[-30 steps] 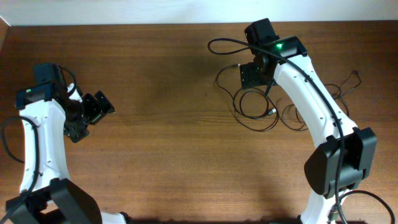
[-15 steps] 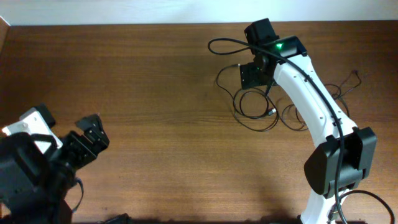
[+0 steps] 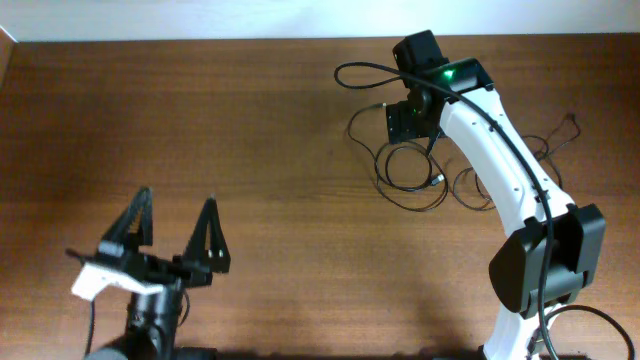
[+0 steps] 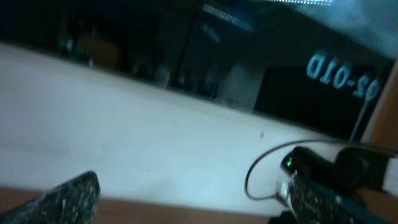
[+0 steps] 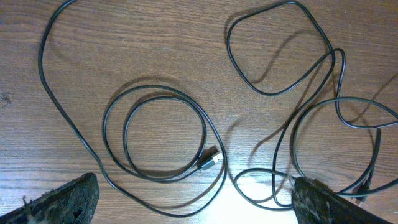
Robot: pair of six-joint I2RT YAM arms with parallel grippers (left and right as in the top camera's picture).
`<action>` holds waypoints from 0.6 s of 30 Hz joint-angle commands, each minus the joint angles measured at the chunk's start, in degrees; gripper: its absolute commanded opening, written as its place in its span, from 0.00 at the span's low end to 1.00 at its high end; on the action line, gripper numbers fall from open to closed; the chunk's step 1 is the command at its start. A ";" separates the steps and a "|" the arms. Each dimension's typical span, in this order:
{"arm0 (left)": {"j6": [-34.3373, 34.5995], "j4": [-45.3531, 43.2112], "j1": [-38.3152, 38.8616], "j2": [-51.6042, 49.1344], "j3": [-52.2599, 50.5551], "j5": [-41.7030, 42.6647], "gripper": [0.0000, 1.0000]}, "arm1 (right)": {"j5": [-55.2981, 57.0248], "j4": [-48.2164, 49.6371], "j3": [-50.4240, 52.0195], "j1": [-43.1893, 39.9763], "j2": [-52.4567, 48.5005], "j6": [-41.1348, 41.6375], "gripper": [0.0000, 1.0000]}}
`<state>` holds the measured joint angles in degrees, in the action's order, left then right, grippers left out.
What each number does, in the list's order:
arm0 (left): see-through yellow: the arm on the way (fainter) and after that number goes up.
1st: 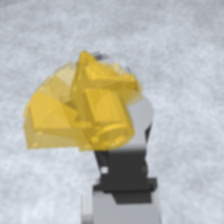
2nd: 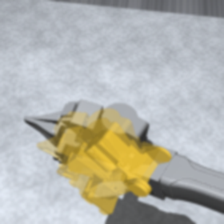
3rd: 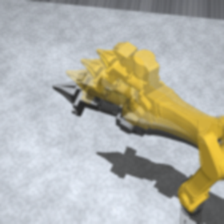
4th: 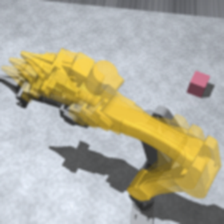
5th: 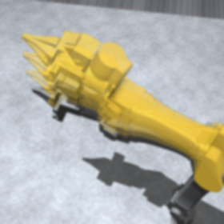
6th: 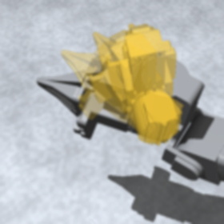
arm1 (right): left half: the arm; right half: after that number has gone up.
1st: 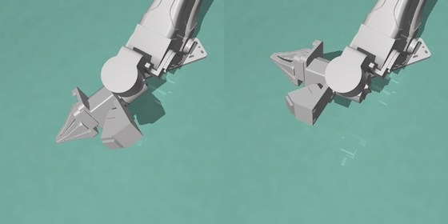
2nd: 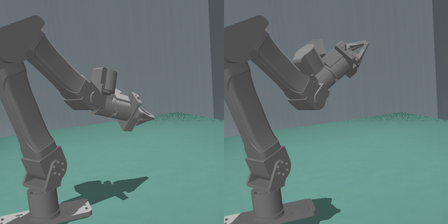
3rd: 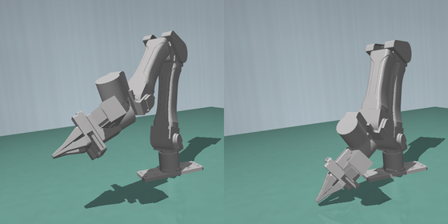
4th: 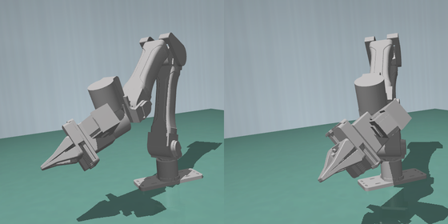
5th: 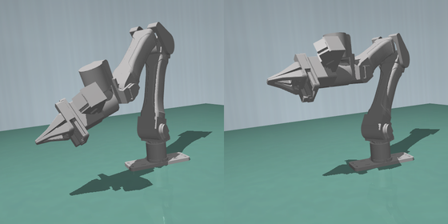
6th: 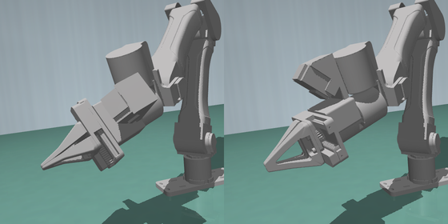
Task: Untangle cables
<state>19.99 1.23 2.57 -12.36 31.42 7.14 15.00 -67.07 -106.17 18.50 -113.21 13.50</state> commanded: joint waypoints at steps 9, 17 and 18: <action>0.11 -23.23 2.69 12.07 -30.38 -13.22 0.99 | 0.48 0.02 0.15 -0.24 -0.59 0.44 0.99; -0.35 1.53 2.69 12.07 -30.88 -16.65 0.99 | 0.48 0.02 0.15 -0.24 -0.59 0.44 0.99; -3.02 2.86 2.69 12.07 -30.88 -15.39 0.99 | 0.48 0.02 0.15 -0.24 -0.59 0.44 0.99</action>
<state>19.97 1.98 4.99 -0.64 0.62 -8.49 15.00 -67.07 -106.15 18.50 -113.27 13.50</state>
